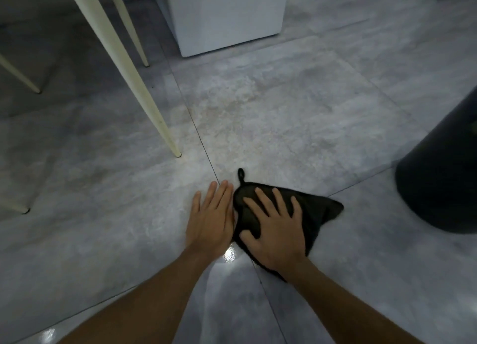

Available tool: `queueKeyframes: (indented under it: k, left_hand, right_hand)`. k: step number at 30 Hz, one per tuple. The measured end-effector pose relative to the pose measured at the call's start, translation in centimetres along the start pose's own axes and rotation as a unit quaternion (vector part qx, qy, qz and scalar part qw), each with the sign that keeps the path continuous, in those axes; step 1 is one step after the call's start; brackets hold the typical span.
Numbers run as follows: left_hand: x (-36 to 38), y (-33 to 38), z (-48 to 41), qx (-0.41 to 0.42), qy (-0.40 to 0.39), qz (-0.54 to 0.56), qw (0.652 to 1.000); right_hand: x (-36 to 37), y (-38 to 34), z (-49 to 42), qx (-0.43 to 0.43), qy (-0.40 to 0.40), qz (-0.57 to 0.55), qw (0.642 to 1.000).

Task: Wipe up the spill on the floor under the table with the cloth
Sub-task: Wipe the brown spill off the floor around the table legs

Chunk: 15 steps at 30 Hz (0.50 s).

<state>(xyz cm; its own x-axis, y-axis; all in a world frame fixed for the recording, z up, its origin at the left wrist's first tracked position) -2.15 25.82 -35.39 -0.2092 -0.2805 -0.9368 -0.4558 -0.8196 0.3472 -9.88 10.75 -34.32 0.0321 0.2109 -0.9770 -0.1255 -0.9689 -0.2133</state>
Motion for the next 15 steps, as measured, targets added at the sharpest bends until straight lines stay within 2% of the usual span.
queueKeyframes:
  k: [2, 4, 6, 8, 10, 13, 15]
  left_hand:
    - [-0.6, -0.6, 0.1, -0.016, 0.039, 0.044, 0.998]
    - [-1.0, -1.6, 0.3, -0.03, 0.051, 0.048, 0.997]
    - [-1.9, -3.3, 0.5, -0.063, 0.053, 0.027, 0.996]
    - [-3.0, -6.0, 0.5, -0.117, 0.06, -0.003, 0.991]
    - [-3.8, -8.7, 1.0, -0.151, 0.06, -0.038, 0.986]
    - [-3.8, -10.6, 1.8, -0.144, 0.043, -0.034, 0.988]
    - [-3.8, -10.7, 2.0, -0.134, 0.057, -0.021, 0.989]
  right_hand:
    - [-0.1, 0.4, -3.3, 0.002, -0.019, 0.016, 1.0]
    - [-0.4, 2.0, -4.5, 0.069, -0.012, 0.028, 0.997]
    - [-0.8, 3.4, -2.7, 0.145, 0.004, 0.035, 0.989]
    - [-1.1, 2.9, 0.7, 0.16, 0.014, 0.028, 0.987]
    - [-0.5, 0.0, 3.2, 0.094, 0.005, 0.019, 0.995]
    - [1.1, -6.0, 1.4, -0.047, -0.013, -0.018, 0.999]
    - [1.9, -8.8, -2.4, -0.074, -0.026, -0.028, 0.997]
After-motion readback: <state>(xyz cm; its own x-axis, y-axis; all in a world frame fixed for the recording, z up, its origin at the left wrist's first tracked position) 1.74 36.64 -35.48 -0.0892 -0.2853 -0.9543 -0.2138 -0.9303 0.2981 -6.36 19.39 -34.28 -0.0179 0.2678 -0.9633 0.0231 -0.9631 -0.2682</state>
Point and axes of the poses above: each hand's wrist, its own z-axis away from the middle knuckle, its own x-axis out of the palm, y = z × x, the point moved 2 cm from there along -z, towards the middle knuckle, and after that the axes turned 2 degrees about z, right-handed, at the moved point
